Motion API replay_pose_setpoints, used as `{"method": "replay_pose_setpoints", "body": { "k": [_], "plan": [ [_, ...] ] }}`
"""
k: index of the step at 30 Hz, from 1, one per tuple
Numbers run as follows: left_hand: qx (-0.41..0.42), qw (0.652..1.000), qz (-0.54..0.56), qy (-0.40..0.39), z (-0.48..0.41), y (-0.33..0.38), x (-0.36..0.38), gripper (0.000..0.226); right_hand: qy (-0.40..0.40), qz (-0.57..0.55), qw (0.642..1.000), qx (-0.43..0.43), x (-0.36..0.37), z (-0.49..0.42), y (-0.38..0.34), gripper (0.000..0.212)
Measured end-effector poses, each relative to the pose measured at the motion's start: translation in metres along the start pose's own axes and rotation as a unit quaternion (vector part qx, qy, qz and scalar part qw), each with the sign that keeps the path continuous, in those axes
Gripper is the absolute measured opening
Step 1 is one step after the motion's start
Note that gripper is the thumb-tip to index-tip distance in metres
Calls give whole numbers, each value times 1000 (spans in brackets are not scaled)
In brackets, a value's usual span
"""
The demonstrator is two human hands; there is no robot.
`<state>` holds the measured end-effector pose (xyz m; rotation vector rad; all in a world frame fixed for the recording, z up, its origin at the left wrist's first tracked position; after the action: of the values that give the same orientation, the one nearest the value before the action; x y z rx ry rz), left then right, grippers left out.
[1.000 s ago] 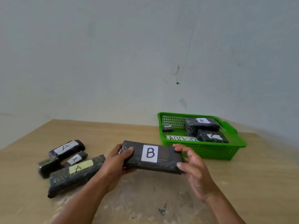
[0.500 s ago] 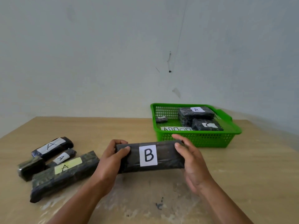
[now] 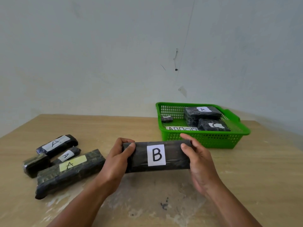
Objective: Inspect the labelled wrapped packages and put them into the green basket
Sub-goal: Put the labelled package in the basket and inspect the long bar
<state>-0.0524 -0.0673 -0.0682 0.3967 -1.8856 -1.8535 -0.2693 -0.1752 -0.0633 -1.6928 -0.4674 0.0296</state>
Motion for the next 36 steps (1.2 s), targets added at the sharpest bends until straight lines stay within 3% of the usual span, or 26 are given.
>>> {"method": "replay_pose_setpoints", "body": {
  "k": [5,7,10,14,17,19,29,32,36],
  "plan": [
    [10,1000,7,14,-1,2,-3,12,-25,-81,996,17,-6,-4,-4,63],
    [17,1000,6,-16,1,5,-2,15,-8,-120,993,13,-9,-6,-8,59],
    [18,992,-24,-120,9,10,11,27,26,-140,990,9,-12,-7,-12,36],
    [5,979,-32,-200,20,7,32,44,-3,-77,997,16,3,3,-6,31],
    [8,988,-8,-153,23,11,40,36,-56,-27,998,20,26,15,1,36],
    [12,994,-8,-105,23,12,39,32,-71,-14,997,21,37,20,4,28],
    [75,995,-35,-51,23,12,37,24,-13,12,1000,25,44,21,7,8],
    [76,996,-22,-47,22,13,35,24,-54,-3,998,41,47,25,7,32],
    [72,996,-21,-41,20,12,33,25,-90,24,995,44,50,28,6,42]
  ]
}}
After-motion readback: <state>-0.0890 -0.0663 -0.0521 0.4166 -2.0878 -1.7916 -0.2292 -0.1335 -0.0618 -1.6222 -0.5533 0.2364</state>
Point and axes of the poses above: each hand's wrist, its own z-axis away from the middle knuckle, its own x-axis out of the palm, y = z × x, the point moved 7 cm from there along -z, towards the middle knuckle, and after that the axes turned 1 degree about y, right-handed, at the moved point
